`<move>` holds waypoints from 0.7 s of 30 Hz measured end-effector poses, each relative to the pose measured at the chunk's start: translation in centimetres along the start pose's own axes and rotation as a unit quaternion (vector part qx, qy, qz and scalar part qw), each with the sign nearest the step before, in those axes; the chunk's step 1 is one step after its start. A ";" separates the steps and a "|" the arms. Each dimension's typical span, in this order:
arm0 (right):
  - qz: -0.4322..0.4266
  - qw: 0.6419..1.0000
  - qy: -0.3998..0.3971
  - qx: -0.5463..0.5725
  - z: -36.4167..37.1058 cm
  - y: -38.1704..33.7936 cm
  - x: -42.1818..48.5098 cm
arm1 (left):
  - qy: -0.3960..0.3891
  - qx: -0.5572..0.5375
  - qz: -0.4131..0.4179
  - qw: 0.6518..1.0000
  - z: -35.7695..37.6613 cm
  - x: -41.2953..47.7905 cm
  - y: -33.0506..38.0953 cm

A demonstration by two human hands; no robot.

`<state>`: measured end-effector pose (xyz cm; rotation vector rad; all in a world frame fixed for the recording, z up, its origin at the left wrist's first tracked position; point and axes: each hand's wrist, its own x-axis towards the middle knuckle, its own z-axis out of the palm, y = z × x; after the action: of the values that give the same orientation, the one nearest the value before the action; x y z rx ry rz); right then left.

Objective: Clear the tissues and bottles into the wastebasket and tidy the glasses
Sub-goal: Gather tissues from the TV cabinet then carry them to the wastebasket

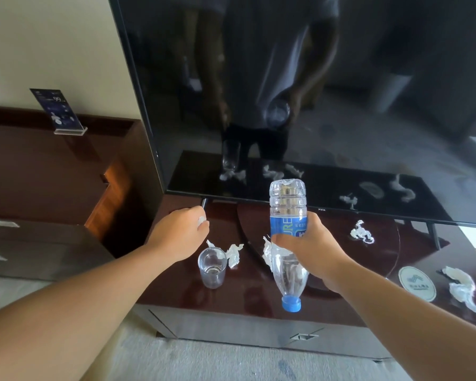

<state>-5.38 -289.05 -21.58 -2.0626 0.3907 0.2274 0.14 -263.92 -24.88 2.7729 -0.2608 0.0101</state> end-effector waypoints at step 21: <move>-0.056 0.989 -0.130 -0.030 -9.8 6.4 4.5 | 0.033 0.022 -0.116 0.992 3.7 -3.9 12.2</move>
<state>-3.52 -301.37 -23.31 -2.0727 0.1096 0.4398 -6.04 -275.67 -24.25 2.8233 0.0805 0.0494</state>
